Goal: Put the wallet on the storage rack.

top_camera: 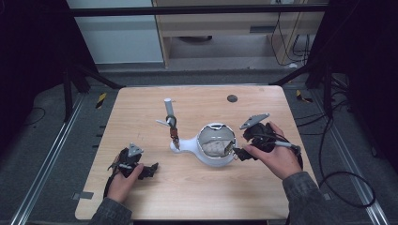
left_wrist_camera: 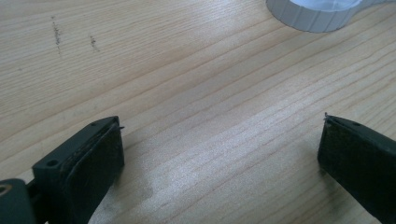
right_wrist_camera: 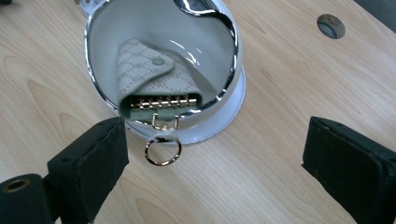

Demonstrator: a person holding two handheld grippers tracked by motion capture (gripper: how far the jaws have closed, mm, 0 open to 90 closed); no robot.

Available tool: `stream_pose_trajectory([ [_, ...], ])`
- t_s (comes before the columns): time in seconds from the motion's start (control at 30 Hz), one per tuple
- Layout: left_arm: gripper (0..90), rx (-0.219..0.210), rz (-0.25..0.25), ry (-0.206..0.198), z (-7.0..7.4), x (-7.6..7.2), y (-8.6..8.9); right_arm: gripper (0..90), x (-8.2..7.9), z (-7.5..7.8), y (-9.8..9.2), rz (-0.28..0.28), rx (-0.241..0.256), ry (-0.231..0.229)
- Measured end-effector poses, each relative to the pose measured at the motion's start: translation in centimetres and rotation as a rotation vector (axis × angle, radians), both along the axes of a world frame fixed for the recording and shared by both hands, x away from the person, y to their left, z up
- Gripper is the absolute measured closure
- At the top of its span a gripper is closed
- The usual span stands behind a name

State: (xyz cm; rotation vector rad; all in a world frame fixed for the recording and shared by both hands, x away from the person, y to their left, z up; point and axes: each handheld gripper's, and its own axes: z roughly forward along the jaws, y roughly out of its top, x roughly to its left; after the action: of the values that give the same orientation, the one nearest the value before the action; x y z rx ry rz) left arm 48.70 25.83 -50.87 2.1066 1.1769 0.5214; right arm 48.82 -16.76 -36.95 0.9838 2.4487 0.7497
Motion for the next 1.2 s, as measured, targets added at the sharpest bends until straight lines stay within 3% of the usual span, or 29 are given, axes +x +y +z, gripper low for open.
stream_pose_trajectory([
  [0.6, 0.0, 0.0, 0.0, 0.0, 0.0, 0.0, 0.0, 5.3, -0.7, -4.1, -3.7, -0.113, 0.088, 0.032],
  [1.07, 0.0, 0.001, 0.0, 0.0, 0.0, 0.0, 0.0, 7.0, -0.2, -7.2, -6.1, -0.203, 0.108, 0.045],
  [1.2, 0.0, -0.002, 0.001, -0.001, 0.0, 0.0, 0.0, 5.0, 0.0, -8.2, -6.6, -0.222, 0.109, 0.07],
])
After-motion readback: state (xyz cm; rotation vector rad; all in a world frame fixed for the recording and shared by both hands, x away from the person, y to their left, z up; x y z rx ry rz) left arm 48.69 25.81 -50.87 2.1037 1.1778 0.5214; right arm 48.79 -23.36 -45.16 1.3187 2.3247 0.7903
